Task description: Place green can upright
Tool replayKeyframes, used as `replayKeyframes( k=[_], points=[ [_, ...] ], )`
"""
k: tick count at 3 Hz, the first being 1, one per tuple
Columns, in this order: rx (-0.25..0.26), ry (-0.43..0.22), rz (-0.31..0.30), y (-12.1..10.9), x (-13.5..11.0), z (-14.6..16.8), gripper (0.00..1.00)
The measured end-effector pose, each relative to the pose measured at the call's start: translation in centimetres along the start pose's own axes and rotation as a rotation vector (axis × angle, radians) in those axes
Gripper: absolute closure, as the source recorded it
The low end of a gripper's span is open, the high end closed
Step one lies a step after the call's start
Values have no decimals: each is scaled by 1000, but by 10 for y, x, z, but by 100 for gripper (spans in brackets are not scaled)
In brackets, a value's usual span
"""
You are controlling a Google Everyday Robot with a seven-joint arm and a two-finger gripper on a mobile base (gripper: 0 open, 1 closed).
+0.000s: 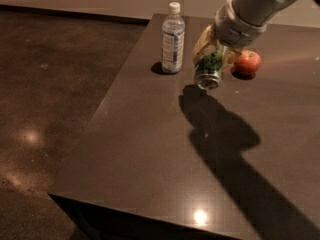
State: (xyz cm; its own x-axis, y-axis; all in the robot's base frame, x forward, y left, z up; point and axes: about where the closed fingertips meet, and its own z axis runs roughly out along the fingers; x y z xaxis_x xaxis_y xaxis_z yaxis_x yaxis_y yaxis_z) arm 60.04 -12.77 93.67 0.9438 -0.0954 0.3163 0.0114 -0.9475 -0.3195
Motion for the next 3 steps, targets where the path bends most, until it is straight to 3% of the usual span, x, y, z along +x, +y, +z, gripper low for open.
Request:
replayKeyframes(
  k=[1,2,3],
  points=[
    [40,102,-154,-6,-7,-18,100],
    [12,163,-238,-10,-12,-17,100],
    [21,166,-239,-12,-12,-17,100]
  ],
)
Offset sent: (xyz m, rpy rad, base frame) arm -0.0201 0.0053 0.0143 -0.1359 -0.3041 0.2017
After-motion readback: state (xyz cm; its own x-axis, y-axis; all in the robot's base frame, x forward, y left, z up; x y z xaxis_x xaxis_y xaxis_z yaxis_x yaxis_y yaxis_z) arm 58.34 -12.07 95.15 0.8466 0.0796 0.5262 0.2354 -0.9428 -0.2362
